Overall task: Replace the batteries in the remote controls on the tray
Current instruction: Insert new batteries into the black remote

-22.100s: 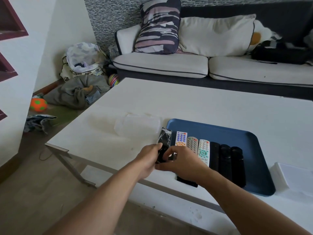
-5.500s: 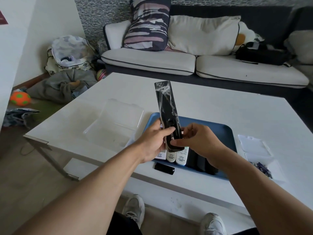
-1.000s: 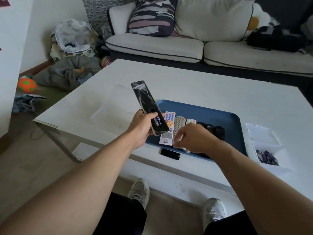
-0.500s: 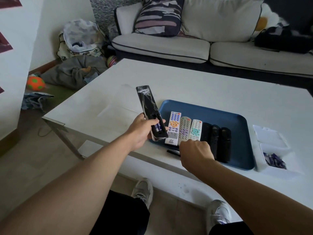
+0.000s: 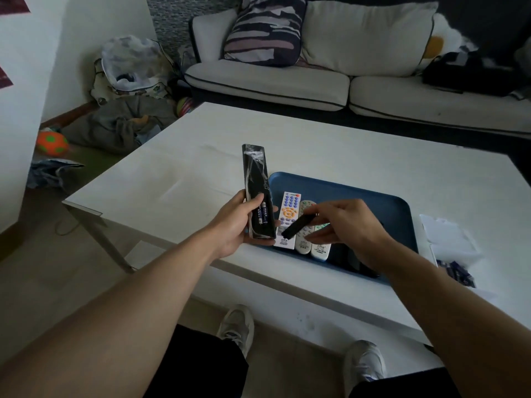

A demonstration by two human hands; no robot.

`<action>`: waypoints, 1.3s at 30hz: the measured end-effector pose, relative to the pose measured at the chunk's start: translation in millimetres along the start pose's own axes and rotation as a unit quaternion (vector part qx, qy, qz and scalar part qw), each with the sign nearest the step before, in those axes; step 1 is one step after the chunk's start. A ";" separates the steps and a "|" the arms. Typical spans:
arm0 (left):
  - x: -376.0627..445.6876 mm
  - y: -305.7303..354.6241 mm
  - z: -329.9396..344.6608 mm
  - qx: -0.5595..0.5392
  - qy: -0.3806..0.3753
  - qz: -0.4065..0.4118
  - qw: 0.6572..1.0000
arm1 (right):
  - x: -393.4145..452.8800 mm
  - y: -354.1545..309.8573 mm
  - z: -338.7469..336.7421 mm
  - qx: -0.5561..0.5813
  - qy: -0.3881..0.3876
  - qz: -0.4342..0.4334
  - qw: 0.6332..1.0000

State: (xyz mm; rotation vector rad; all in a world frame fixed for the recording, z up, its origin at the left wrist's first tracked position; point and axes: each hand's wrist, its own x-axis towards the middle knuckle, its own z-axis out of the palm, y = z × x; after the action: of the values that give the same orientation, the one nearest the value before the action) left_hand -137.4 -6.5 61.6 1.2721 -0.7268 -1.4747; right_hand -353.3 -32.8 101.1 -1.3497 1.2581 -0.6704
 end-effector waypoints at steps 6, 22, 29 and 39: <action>-3.5 -0.7 8.5 0.014 -0.019 -0.014 1.000 | 3.6 -1.8 8.0 0.019 0.038 -0.094 0.995; -9.9 -0.6 18.5 0.024 -0.114 -0.060 0.991 | 13.6 5.1 18.2 -0.120 -0.003 -0.173 0.978; -13.4 1.9 20.1 0.027 -0.137 -0.062 0.988 | 18.1 5.7 20.9 -0.134 0.050 -0.162 0.976; -14.0 -5.5 17.5 0.040 -0.139 -0.053 0.988 | 18.7 5.9 15.3 -0.162 0.046 -0.118 0.979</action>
State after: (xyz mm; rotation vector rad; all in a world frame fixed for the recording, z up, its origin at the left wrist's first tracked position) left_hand -156.6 5.3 66.0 1.1914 -0.9206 -1.7475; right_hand -335.9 -44.0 87.2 -1.7738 1.3338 -0.7193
